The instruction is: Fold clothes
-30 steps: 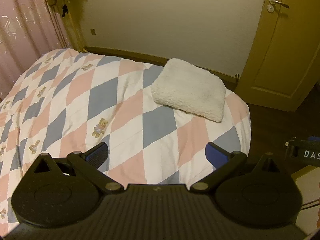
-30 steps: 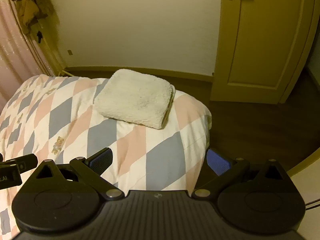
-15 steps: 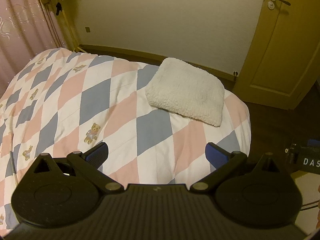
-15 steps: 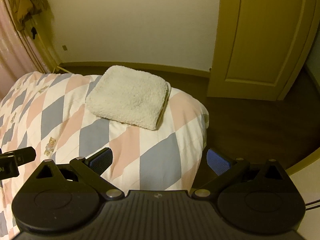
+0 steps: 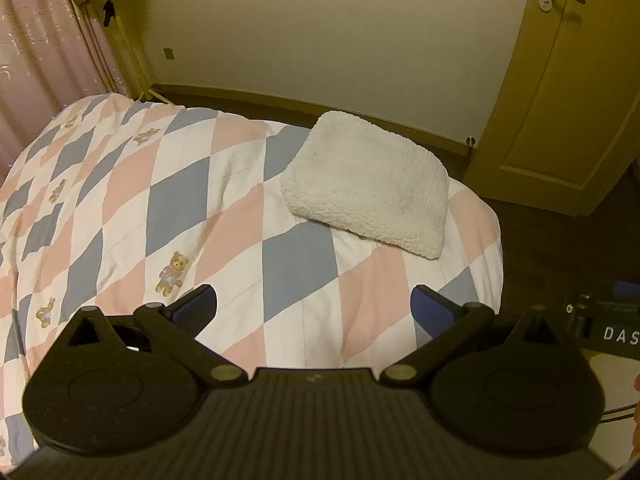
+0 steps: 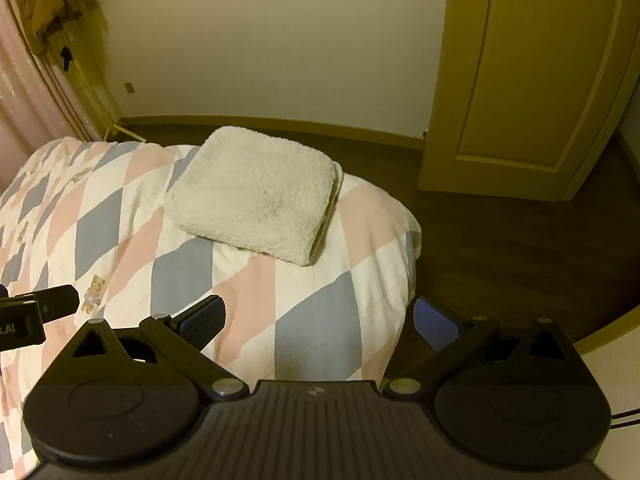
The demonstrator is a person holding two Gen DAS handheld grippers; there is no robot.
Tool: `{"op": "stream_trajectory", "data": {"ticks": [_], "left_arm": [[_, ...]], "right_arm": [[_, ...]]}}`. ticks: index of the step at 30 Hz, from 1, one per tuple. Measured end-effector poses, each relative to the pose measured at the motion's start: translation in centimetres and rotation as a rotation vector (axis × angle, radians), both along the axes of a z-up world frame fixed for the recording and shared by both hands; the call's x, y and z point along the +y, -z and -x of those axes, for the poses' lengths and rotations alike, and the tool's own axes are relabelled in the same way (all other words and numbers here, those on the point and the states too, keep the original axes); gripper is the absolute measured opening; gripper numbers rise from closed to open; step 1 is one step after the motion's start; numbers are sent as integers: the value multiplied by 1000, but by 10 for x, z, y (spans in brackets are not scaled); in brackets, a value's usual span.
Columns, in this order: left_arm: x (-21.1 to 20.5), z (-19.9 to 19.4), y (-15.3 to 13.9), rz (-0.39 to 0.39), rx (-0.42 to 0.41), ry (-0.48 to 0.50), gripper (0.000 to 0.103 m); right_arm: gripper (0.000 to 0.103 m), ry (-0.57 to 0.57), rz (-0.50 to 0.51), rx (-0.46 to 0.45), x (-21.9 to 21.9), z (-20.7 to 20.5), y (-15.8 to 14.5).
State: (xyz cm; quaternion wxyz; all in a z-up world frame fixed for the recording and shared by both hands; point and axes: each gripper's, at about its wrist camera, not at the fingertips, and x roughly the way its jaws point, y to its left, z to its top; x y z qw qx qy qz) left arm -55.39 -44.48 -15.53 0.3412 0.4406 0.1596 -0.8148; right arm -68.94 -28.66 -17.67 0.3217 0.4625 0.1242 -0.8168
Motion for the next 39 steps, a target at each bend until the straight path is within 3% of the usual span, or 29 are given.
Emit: {"op": "stream_trajectory", "data": {"ticks": [39], "left_arm": [[-3, 81, 6, 33, -29, -9, 102]], "right_arm": [[103, -44, 7, -19, -12, 87, 13]]}}
